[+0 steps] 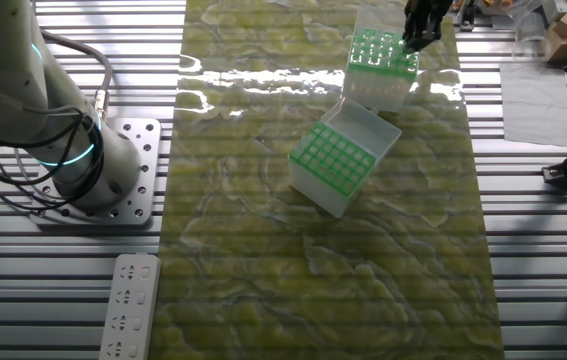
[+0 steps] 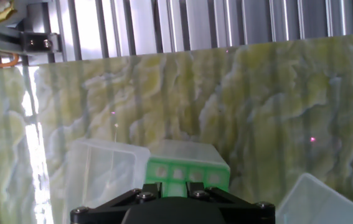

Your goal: Transfer all large pipette tips from one holder to another

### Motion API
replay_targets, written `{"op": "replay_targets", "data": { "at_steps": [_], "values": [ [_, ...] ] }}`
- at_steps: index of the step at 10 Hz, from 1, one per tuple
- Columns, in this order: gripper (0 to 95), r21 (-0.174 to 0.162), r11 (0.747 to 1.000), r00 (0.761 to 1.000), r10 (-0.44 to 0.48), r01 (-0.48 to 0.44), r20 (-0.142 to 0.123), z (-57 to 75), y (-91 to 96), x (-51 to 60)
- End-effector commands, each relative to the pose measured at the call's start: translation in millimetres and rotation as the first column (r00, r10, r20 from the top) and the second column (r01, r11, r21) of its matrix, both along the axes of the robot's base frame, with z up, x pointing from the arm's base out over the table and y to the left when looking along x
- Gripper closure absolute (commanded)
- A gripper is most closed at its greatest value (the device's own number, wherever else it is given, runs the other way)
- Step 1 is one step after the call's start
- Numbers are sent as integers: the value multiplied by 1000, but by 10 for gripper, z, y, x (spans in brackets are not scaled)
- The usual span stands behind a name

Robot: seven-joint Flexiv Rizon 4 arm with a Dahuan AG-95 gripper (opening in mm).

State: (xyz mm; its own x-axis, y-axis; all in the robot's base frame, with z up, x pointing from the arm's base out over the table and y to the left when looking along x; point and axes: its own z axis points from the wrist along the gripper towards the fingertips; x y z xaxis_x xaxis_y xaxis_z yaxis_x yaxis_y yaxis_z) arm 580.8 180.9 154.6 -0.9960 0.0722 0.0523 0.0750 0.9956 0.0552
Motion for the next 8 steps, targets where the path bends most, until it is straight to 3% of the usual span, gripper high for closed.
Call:
{"op": "replay_targets", "data": {
  "at_steps": [1, 5, 7, 8],
  "values": [
    [950, -3, 1000, 1000, -2, 2, 1, -10, 2, 13],
    [950, -10, 1000, 1000, 22, -22, 3, 15, -2, 17],
    [950, -3, 998, 998, 64, -64, 2, 190, -20, 35],
    [950, 1, 994, 994, 105, -105, -8, 411, -42, 66]
  ]
}}
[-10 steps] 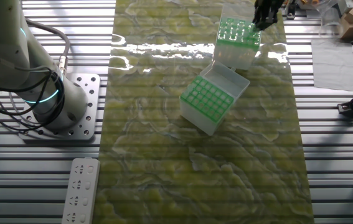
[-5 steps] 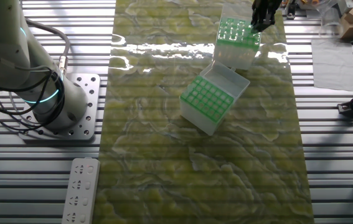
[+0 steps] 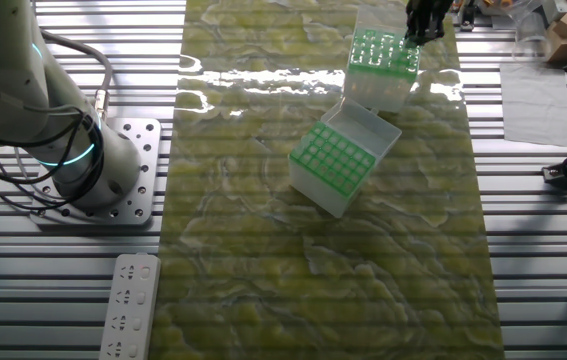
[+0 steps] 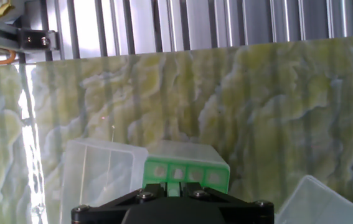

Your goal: Transfer all large pipette tips from one holder to another

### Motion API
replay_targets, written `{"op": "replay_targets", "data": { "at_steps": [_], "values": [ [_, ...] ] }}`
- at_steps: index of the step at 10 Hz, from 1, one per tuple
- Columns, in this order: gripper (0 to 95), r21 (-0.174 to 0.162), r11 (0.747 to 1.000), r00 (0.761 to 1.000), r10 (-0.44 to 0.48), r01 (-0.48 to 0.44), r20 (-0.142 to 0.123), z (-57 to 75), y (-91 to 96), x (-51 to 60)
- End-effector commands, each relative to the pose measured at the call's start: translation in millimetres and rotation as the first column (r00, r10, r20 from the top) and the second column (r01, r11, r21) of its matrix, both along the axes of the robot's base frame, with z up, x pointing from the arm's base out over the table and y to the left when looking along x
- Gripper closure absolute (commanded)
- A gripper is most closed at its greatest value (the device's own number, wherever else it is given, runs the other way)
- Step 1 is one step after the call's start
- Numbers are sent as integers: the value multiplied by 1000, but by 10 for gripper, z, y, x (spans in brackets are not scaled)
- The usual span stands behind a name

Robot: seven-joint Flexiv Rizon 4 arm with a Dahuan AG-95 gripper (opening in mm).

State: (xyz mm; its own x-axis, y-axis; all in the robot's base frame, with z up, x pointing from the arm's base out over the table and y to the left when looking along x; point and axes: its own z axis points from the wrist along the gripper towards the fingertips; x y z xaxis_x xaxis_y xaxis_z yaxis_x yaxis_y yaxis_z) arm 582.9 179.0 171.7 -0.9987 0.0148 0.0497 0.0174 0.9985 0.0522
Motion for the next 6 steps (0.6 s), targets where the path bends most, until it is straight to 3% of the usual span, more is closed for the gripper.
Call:
{"op": "replay_targets", "data": {
  "at_steps": [1, 4, 6],
  "values": [
    [950, 5, 997, 997, 79, -79, -13, 365, -42, 62],
    [950, 15, 986, 986, 166, -166, -26, 946, -35, 146],
    [950, 17, 984, 984, 177, -176, -32, 1208, 37, 143]
  ]
}}
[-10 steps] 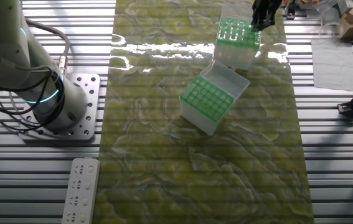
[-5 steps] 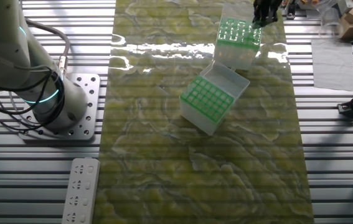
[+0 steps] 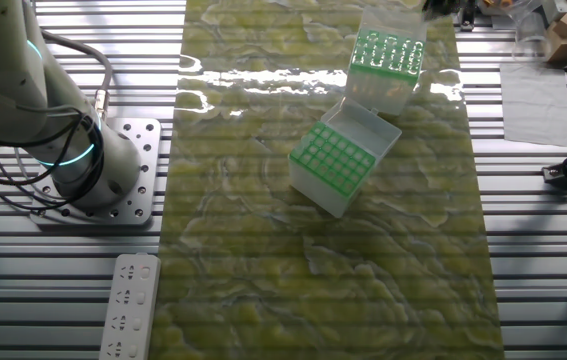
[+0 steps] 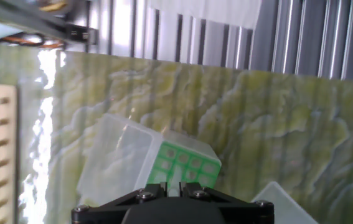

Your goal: Transfer all large pipette tips from one holder to another

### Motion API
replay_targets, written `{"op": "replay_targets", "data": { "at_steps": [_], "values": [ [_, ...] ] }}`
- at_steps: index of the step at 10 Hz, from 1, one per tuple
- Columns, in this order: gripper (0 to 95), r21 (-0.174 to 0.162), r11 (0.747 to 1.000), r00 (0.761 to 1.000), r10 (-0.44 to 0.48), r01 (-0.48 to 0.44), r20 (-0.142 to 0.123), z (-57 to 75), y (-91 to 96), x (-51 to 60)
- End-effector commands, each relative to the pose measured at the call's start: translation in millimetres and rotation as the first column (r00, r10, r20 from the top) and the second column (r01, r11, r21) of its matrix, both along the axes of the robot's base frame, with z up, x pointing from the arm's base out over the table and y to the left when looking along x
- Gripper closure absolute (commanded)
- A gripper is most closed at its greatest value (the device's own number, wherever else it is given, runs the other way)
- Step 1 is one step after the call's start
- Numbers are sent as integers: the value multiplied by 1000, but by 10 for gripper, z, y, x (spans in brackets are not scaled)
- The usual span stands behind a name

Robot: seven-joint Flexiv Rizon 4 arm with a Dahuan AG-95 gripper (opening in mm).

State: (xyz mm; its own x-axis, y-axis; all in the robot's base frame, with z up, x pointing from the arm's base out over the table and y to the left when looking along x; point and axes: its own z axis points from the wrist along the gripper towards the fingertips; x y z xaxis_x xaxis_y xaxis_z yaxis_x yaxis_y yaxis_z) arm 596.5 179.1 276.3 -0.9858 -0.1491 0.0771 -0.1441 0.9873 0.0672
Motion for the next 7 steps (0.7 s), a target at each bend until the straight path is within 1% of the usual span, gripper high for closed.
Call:
{"op": "replay_targets", "data": {
  "at_steps": [1, 3, 4, 5, 6, 7],
  "values": [
    [950, 0, 1000, 1000, 21, -21, -11, 292, 75, -13],
    [950, -2, 999, 999, 43, -43, -13, 418, 87, -90],
    [950, -4, 998, 998, 56, -56, -13, 449, 76, -117],
    [950, -5, 995, 994, 104, -104, -23, 512, -13, -193],
    [950, -11, 989, 989, 148, -148, -30, 534, -102, -242],
    [950, -12, 979, 978, 205, -206, -47, 549, -218, -312]
  ]
}}
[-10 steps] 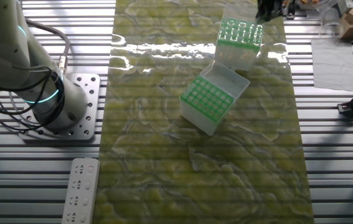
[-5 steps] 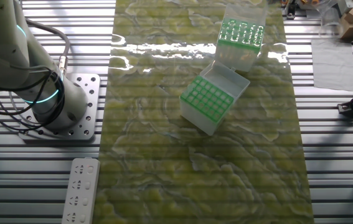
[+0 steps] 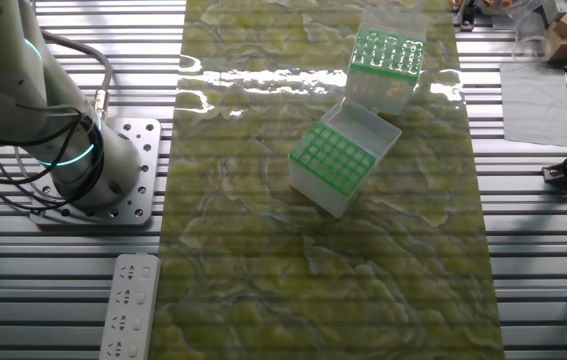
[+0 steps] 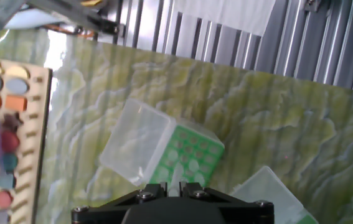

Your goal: Transfer all large pipette tips from one holder to another

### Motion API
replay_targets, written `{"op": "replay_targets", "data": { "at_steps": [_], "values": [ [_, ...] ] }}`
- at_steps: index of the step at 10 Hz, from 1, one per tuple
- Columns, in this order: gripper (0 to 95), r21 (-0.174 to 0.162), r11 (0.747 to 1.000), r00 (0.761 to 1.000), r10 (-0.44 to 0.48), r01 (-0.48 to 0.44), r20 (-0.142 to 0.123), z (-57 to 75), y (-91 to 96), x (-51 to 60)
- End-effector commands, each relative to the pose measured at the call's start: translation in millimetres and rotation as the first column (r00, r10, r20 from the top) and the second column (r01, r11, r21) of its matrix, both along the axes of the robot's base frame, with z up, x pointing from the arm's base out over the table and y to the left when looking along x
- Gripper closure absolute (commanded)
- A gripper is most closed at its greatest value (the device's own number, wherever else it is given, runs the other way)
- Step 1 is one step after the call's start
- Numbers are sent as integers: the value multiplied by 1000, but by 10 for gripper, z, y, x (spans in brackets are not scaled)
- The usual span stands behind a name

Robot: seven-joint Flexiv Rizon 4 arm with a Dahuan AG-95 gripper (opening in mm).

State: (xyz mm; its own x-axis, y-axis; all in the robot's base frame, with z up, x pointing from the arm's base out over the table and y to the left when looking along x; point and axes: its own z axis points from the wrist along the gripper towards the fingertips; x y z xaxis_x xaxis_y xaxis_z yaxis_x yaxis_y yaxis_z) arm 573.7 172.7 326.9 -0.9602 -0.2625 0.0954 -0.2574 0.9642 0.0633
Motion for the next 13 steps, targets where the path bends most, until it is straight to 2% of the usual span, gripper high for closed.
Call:
{"op": "replay_targets", "data": {
  "at_steps": [1, 3, 4, 6, 7, 9, 10, 11, 13],
  "values": [
    [950, -17, 990, 990, 137, -138, -34, 36, -251, -145],
    [950, -22, 978, 978, 205, -205, -34, -27, -427, -327],
    [950, -21, 971, 971, 236, -237, -43, -68, -480, -412],
    [950, -16, 965, 964, 260, -261, -45, -130, -539, -490],
    [950, -14, 959, 959, 282, -283, -31, -138, -523, -470],
    [950, -20, 961, 961, 274, -275, -29, -140, -508, -454],
    [950, -32, 967, 968, 250, -251, -27, -140, -508, -454],
    [950, -38, 973, 974, 227, -228, -15, -140, -508, -454],
    [950, -42, 986, 986, 164, -164, -3, -140, -508, -454]
  ]
}}
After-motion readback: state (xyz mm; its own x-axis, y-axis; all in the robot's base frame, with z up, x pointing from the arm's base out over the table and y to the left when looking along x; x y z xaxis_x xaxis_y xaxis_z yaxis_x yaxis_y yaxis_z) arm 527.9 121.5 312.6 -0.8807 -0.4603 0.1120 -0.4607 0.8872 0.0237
